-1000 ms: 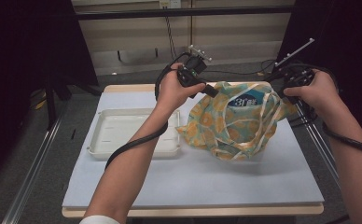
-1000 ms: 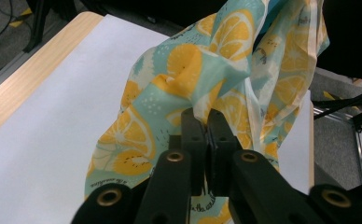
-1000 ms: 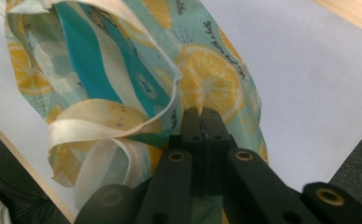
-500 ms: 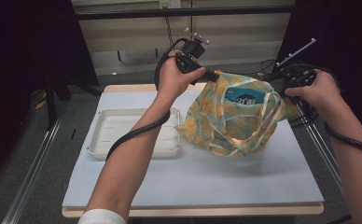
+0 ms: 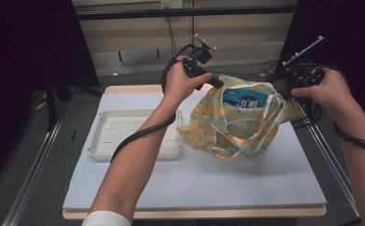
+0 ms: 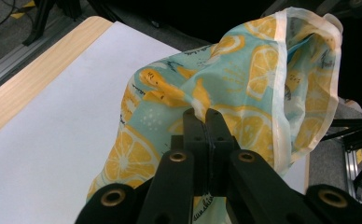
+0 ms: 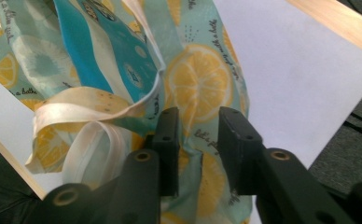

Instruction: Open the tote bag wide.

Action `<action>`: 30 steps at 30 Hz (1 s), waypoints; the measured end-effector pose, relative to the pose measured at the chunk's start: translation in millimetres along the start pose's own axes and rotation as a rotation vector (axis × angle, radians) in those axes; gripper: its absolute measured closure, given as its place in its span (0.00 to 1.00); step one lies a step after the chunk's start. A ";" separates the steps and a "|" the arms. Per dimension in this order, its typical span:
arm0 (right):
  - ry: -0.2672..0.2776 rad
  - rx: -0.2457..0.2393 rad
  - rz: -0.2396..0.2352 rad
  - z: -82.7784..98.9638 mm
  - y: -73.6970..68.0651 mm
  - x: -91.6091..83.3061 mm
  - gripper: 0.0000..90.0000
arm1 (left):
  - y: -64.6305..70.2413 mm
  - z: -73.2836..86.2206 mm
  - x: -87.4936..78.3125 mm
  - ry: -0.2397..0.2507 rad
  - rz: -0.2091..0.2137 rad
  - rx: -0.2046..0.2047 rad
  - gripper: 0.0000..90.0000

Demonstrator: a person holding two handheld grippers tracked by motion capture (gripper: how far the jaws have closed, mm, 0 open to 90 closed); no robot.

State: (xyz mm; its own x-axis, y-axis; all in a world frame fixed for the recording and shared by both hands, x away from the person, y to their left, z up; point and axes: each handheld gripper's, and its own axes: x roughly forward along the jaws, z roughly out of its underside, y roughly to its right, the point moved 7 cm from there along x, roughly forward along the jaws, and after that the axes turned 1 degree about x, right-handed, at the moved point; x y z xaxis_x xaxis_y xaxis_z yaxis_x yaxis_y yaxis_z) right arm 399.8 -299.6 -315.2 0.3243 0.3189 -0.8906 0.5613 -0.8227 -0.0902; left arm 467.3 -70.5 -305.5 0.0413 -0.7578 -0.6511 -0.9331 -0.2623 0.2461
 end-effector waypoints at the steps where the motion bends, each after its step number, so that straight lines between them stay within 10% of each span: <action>1: 0.004 -0.004 0.004 -0.2 0.4 -1.5 0.70 | 0.2 0.3 0.1 0.004 0.002 -0.002 1.00; 20: 0.024 -0.032 0.030 2.0 -6.9 -46.5 0.54 | 1.1 4.1 1.5 0.002 -0.005 -0.009 0.99; 30: -0.017 -0.128 -0.016 -4.6 -29.0 -36.8 0.59 | 0.5 6.0 2.4 0.000 -0.003 -0.014 0.99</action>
State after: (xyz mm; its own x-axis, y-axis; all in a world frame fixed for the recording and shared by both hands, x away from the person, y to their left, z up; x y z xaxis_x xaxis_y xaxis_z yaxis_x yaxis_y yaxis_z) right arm 375.1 -285.3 -277.8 0.3022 0.3228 -0.8969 0.6592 -0.7504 -0.0480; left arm 464.8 -68.8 -311.2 0.0445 -0.7570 -0.6519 -0.9279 -0.2731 0.2538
